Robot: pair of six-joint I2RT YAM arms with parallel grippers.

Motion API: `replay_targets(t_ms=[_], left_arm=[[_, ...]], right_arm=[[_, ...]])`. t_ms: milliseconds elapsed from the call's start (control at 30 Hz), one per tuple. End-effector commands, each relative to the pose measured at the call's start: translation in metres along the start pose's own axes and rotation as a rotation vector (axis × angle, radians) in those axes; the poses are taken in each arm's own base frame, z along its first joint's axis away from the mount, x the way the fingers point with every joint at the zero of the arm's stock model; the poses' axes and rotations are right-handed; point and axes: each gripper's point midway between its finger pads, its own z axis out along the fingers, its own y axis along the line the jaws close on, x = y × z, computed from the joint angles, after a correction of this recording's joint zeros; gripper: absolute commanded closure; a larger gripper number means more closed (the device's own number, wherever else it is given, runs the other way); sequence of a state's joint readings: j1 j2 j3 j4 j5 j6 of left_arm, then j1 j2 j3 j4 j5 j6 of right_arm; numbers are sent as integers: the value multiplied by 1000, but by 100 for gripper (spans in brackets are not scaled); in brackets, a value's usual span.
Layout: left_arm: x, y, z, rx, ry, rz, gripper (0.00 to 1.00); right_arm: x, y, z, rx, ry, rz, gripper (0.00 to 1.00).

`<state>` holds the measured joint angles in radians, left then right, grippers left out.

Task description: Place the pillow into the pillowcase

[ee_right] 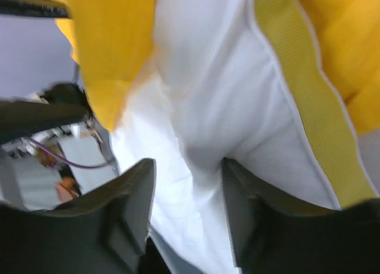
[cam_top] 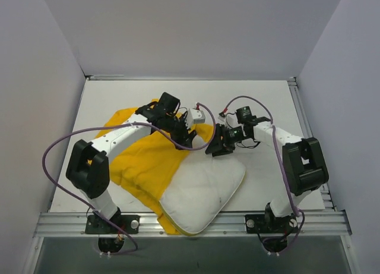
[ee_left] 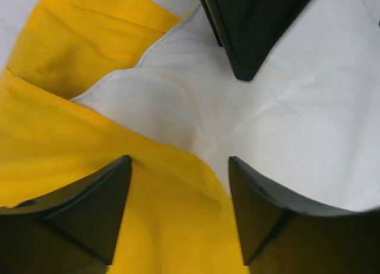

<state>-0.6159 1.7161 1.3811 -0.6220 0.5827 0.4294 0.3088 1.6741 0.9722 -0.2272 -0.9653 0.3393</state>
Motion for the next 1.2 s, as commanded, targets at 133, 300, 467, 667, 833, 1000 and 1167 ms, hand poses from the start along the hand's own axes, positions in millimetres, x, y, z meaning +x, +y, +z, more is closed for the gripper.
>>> replay_targets(t_ms=[133,300,467,667,833,1000,1167], left_arm=[[-58,-48,-38,60,-117,490,7],[-50,-64,27,160,-24,672,3],[-50,-46,76,175,35,697,2],[23,-42,106,294,193,766,45],[26,-59,94,328,140,780,78],[10,-68,76,306,87,811,95],[4,-82,48,282,46,876,100]], right_arm=[[-117,-10,-109,102,-303,-181,19],[-151,-46,-84,245,-250,-209,16],[-159,-56,-54,291,-180,-252,14],[-142,-67,-5,358,-39,-409,11],[-133,-72,28,372,70,-449,9],[-117,-80,54,461,192,-470,9],[-110,-91,56,523,226,-426,10]])
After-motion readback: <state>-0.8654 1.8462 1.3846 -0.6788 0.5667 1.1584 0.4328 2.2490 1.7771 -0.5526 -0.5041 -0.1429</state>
